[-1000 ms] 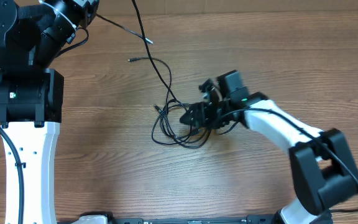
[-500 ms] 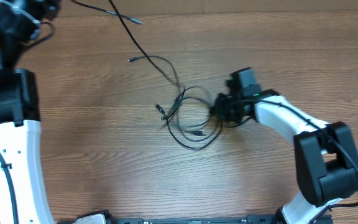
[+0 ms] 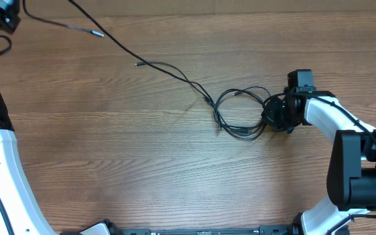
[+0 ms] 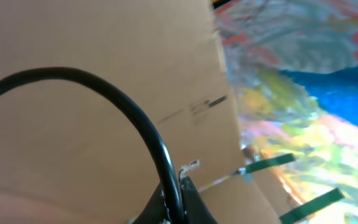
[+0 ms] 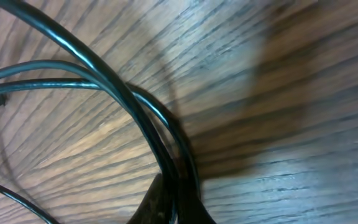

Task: Untangle cables

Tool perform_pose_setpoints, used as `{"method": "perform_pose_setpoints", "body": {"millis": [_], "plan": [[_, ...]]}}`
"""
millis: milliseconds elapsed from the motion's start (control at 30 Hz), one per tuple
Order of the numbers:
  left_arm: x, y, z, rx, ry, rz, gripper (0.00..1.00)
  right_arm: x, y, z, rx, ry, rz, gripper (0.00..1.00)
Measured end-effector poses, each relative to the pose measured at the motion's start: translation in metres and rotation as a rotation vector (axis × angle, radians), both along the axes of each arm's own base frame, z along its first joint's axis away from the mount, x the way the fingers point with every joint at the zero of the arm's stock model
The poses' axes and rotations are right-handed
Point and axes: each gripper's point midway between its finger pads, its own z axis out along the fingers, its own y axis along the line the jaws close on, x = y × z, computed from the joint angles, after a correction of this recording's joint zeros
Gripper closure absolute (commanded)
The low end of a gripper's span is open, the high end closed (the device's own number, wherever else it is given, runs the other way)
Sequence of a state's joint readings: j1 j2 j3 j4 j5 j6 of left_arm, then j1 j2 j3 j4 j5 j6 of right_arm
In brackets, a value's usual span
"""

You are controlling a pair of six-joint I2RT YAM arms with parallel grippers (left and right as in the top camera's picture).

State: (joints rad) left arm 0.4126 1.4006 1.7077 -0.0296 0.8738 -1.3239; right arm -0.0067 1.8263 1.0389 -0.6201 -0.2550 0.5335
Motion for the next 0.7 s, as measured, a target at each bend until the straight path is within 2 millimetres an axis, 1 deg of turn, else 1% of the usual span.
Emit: {"method": "perform_pose_setpoints", "body": {"millis": [33, 200, 333, 400, 433, 600, 700], "plan": [[0.001, -0.001, -0.005, 0.007, 0.018, -0.004, 0.96, 0.000, 0.000, 0.000, -0.002, -0.001, 0.001, 0.96], [0.004, -0.001, -0.064, 0.035, 0.242, -0.004, 0.96, -0.001, -0.001, -0.001, -0.008, 0.003, 0.006, 0.96], [-0.005, -0.002, -0.119, 0.098, 0.435, 0.010, 0.96, -0.002, -0.002, -0.001, -0.011, 0.007, 0.008, 0.96], [-0.011, -0.004, -0.142, 0.136, 0.520, 0.019, 0.96, -0.002, -0.002, -0.001, -0.011, 0.007, 0.008, 0.96], [-0.015, -0.008, -0.156, 0.166, 0.570, 0.021, 0.96, -0.002, -0.001, -0.001, -0.011, 0.007, 0.008, 0.96], [-0.029, -0.027, -0.195, 0.356, 0.694, 0.012, 0.96, -0.002, -0.002, -0.001, -0.010, 0.007, 0.008, 0.96], [-0.041, -0.043, -0.220, 0.479, 0.786, -0.006, 0.96, -0.002, -0.002, -0.001, -0.011, 0.007, 0.007, 0.96]]}}
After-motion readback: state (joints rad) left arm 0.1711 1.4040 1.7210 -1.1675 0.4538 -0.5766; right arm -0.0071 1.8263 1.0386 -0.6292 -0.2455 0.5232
